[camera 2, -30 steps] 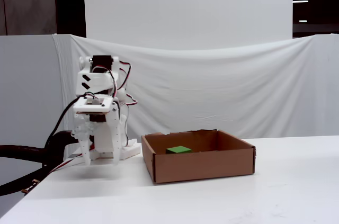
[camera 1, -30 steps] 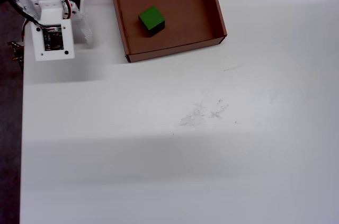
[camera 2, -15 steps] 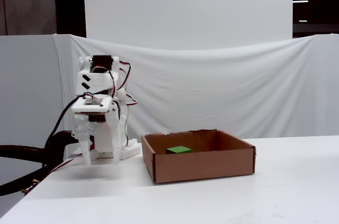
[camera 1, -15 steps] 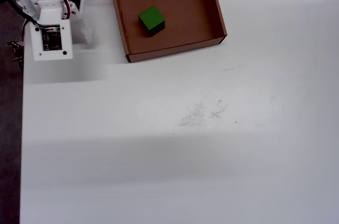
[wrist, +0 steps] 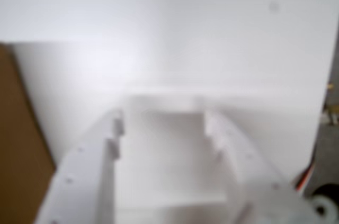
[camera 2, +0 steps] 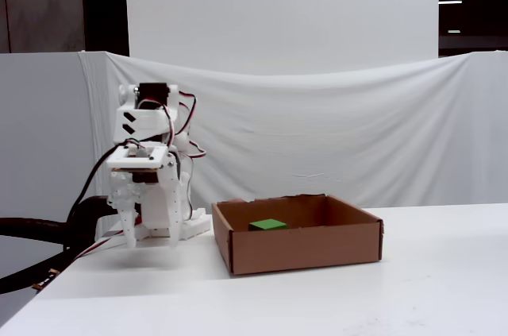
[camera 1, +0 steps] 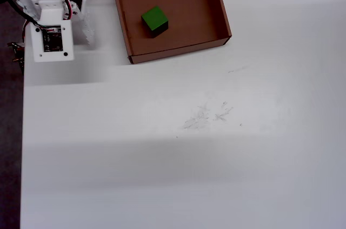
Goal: Grasp a green cube and put it in a box.
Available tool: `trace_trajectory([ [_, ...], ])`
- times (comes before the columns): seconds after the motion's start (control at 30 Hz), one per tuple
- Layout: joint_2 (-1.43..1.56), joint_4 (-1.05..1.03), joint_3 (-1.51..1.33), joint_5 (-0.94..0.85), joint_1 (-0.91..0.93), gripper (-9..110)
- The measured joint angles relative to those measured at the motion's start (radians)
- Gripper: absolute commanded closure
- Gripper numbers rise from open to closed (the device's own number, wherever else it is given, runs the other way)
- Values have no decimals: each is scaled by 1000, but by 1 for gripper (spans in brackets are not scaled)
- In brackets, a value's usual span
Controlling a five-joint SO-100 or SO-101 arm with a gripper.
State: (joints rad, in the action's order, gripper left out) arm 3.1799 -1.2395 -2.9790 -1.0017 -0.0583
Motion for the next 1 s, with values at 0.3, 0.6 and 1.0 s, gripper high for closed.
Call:
trace_trajectory([
  [0.3, 0, 0, 0, 3, 0, 80],
  [0.6, 0, 0, 0, 5, 0, 80],
  [1.0, 0, -2, 0, 12, 0, 80],
])
